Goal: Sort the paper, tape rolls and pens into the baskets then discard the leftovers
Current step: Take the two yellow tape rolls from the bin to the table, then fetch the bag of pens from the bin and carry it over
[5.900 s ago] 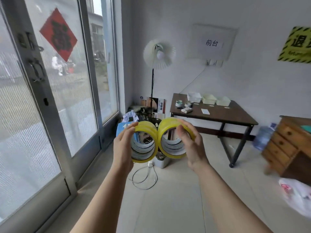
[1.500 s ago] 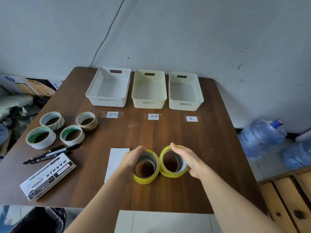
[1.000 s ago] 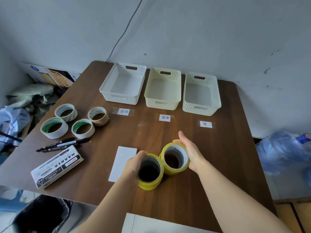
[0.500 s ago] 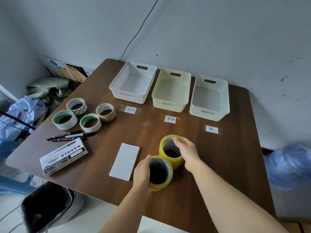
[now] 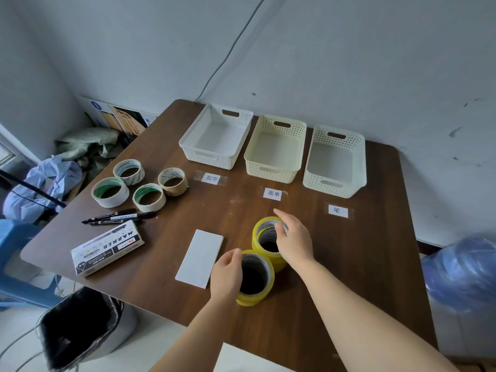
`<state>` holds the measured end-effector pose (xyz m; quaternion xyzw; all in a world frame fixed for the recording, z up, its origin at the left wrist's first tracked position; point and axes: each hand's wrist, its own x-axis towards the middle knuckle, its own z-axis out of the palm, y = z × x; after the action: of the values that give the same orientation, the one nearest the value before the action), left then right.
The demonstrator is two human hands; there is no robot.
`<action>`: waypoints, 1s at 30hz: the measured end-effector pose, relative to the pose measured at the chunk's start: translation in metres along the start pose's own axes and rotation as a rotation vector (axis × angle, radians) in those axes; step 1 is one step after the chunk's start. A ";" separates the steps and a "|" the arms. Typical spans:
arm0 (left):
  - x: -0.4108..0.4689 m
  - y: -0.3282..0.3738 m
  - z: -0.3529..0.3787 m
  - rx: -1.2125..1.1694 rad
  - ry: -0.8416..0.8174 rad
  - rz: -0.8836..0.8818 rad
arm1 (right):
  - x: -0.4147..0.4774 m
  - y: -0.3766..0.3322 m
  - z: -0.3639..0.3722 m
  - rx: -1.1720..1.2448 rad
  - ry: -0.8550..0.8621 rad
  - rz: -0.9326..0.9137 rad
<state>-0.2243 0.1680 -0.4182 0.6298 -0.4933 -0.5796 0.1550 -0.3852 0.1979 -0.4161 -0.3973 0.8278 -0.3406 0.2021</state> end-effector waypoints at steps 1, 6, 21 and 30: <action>0.000 0.001 0.000 0.025 0.000 0.025 | -0.001 -0.001 -0.001 -0.001 -0.001 -0.001; -0.003 0.013 -0.004 0.116 0.017 0.110 | -0.002 -0.012 -0.008 0.005 0.030 -0.039; -0.048 0.087 -0.032 -0.015 0.021 0.255 | -0.017 -0.066 -0.051 -0.021 0.028 -0.069; -0.080 0.121 -0.082 -0.229 0.071 0.356 | -0.030 -0.135 -0.061 0.102 -0.047 -0.184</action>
<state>-0.1923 0.1447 -0.2568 0.5312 -0.5220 -0.5727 0.3426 -0.3336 0.1856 -0.2739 -0.4688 0.7645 -0.3899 0.2094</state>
